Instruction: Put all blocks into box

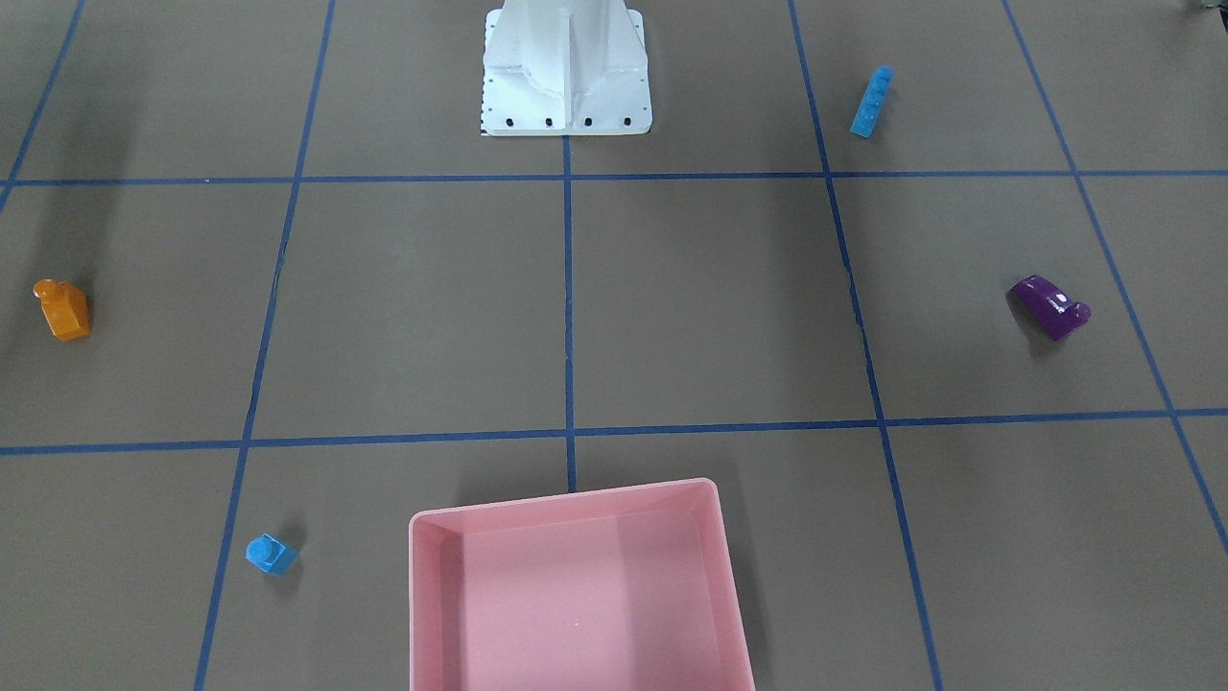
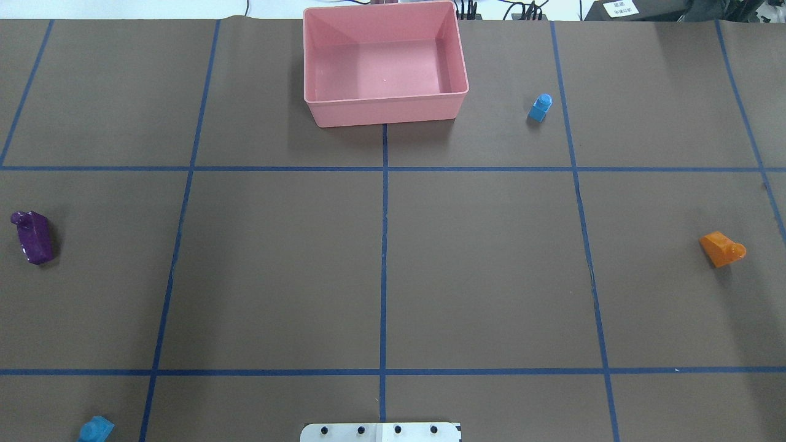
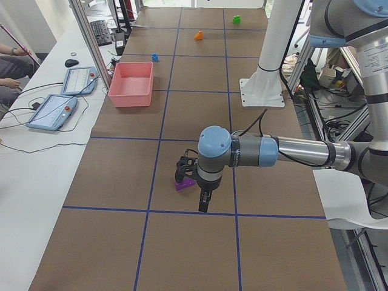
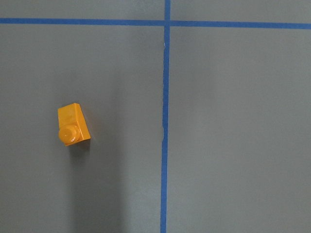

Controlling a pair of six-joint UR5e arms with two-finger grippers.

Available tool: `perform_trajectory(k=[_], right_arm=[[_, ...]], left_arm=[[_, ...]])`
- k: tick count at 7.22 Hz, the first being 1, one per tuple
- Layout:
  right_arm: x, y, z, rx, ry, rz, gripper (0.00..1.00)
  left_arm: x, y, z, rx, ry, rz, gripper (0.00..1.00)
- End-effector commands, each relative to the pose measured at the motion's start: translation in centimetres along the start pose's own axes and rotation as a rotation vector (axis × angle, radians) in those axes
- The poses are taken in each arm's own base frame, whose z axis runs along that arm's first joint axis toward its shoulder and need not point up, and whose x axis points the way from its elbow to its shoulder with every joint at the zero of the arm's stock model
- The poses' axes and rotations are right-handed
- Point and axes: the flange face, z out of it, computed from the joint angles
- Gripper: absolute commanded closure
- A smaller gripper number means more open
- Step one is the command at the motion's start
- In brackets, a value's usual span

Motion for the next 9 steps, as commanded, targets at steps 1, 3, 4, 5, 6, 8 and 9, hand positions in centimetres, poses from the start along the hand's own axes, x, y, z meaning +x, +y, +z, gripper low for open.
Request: perform_trajectory(k=[1,3,4,5,6,8,9], right_arm=[[-0.2,-0.1,0.3,-0.01,-0.006,-0.003,0.0],[-1.2,-0.4,0.2,-0.007,-0.098,-0.001,0.0],[-2.7,-2.7,-1.1,0.033,-0.117,-0.032,0.0],[-3.1,-3.4,-1.7,0.045,-0.131,-0.036,0.0],[-3.0,-4.9,-1.3,0.044,-0.138,-0.037,0.0],[-4.0,-6.4,-1.5,0.095,-0.086,-0.159,0.0],[-4.0,-6.5,-1.1,0.131,-0.083,-0.205,0.0]], left_arm=[[0.0,-0.1,0.0,0.001,0.0,0.003,0.0],[0.9,-2.5,-1.5,0.042,-0.009,0.034,0.0],[1.2,-3.8,-2.2,0.061,-0.011,0.048,0.0],[2.3,-7.8,-3.8,0.104,-0.021,0.098,0.0],[1.9,-8.6,-3.2,0.095,-0.012,0.096,0.0],[2.0,-8.7,-2.4,0.097,0.075,0.092,0.0],[2.0,-8.8,-2.5,0.107,0.071,0.103,0.0]])
